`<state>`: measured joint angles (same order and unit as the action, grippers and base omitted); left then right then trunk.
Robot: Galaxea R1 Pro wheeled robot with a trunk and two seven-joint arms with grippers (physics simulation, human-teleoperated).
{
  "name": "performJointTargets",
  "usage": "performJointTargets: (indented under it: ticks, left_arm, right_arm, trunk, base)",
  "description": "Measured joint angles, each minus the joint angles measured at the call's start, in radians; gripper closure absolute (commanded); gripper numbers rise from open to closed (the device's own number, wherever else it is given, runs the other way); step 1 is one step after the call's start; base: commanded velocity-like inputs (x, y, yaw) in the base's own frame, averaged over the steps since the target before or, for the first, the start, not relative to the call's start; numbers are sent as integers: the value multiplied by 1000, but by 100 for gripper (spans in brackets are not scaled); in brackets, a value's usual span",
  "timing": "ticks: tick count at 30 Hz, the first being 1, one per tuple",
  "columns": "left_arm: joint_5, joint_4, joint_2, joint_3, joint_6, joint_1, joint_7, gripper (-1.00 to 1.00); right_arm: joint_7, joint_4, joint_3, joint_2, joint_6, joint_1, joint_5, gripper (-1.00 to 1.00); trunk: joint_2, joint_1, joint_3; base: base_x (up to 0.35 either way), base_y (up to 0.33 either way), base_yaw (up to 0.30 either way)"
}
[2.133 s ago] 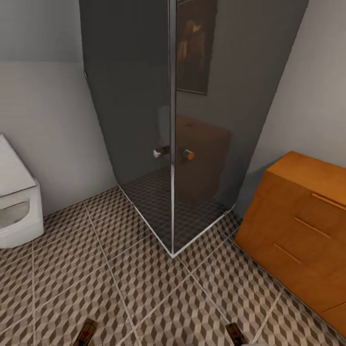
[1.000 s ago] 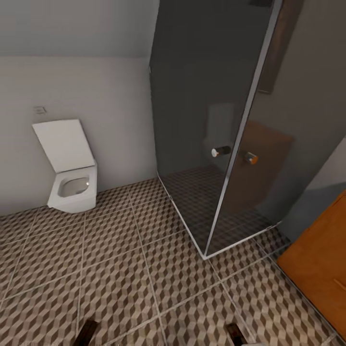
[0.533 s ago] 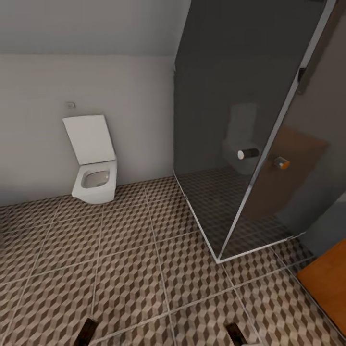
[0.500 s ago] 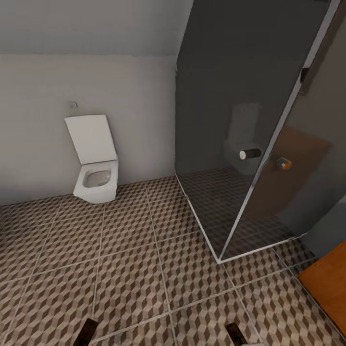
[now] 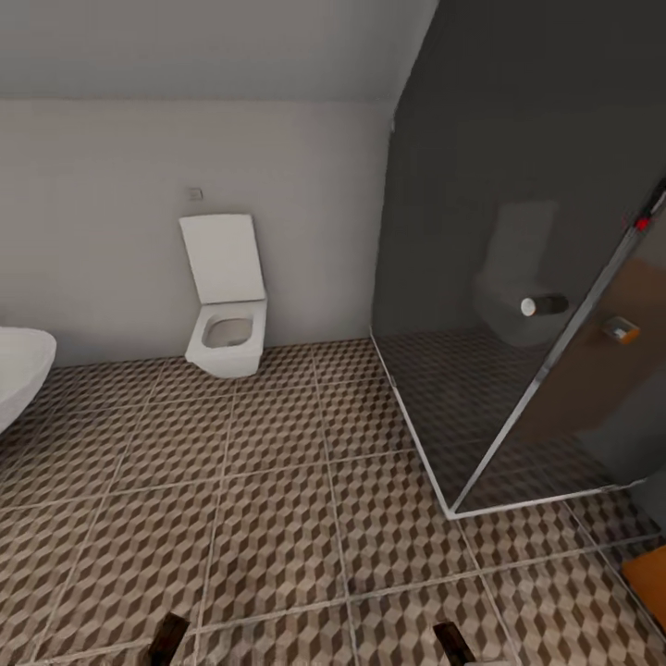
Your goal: Take the four mousetraps from the cabinet in the bathroom and place them on the bathroom floor. Make sure all four end up on the same floor surface, and ensure that at least two of them are either under or directly next to the same bathroom sink.
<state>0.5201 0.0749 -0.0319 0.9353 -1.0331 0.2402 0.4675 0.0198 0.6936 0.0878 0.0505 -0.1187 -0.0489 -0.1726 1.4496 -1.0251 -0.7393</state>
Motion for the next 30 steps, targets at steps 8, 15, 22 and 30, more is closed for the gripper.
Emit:
performJointTargets:
  ticks: [8, 15, 22, 30]
  left_arm:
    - [0, 0, 0, 0, 0, 0, 0, 100]
    - [0, 0, 0, 0, 0, 0, 0, 100]
    - [0, 0, 0, 0, 0, 0, 0, 100]
    - [0, 0, 0, 0, 0, 0, 0, 100]
  right_arm:
    - [0, 0, 0, 0, -1, 0, 0, 100]
    - [0, 0, 0, 0, -1, 0, 0, 100]
    - [0, 0, 0, 1, -1, 0, 0, 100]
    - [0, 0, 0, 1, -1, 0, 0, 100]
  trunk:
    - [0, 0, -4]
    - [0, 0, -8]
    - [0, 0, -12]
    - [0, 0, -15]
  base:
    - [0, 0, 269]
    - [0, 0, 269]
    - [0, 0, 269]
    - [0, 0, 274]
